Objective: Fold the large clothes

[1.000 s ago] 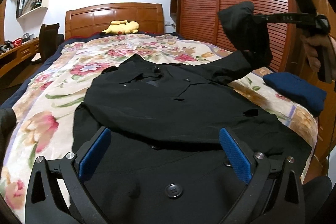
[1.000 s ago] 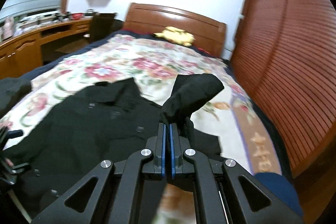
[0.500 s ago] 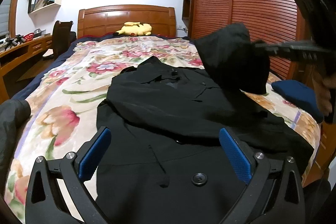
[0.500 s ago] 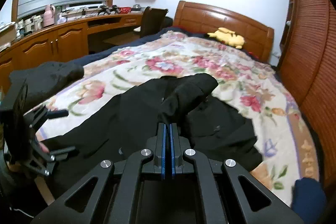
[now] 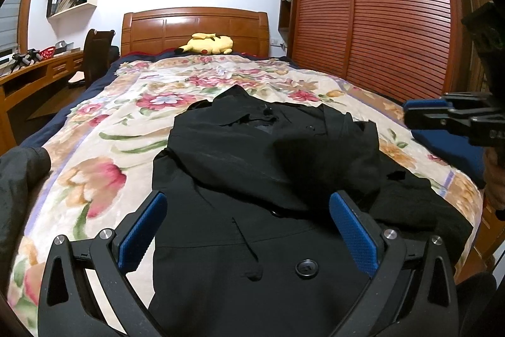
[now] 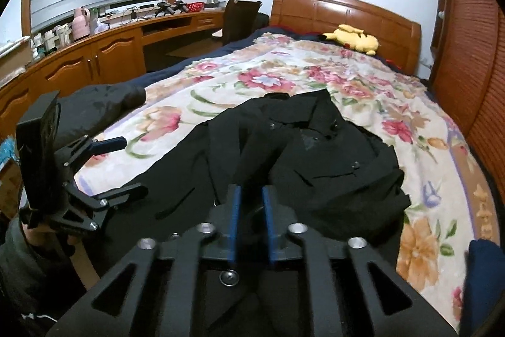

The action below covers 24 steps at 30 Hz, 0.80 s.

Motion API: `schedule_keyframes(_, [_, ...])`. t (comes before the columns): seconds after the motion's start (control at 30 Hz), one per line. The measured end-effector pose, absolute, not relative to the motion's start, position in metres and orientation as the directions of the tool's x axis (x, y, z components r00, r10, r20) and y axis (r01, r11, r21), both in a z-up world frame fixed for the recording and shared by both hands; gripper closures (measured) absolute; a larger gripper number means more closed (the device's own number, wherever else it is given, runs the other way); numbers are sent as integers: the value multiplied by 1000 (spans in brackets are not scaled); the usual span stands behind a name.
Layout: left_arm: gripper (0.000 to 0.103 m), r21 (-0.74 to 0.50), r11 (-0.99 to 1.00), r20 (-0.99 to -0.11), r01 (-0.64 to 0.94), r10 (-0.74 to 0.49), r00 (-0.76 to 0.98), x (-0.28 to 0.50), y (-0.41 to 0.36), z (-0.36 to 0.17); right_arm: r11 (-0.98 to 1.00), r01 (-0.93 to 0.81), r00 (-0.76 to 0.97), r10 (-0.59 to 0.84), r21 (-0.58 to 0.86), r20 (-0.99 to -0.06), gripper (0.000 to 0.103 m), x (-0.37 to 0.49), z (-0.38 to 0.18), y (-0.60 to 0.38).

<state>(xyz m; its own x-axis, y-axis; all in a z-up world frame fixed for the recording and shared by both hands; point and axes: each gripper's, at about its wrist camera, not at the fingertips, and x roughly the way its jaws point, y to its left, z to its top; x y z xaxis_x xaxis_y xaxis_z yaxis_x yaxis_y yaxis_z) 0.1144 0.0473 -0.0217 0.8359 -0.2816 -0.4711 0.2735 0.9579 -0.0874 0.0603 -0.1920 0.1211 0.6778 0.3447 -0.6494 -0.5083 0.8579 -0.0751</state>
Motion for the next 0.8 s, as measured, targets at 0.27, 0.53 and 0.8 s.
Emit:
schedule_keyframes(0.27, [0,-82,956,-477,281,-285,832,115,45,-24,889,-451,701,298,-79,-648,58,66,99,-208])
schedule_keyframes(0.53, [0,-69,955,-487,288,-284,826,116,39,-27,925,-372,651,204,-74,-731,58,84,40,-220])
schedule_keyframes(0.8, [0,-54,956,-505,289,-275,818,119,33,-31,937,-350,592,202,-22,-780,58,98,-3,-212])
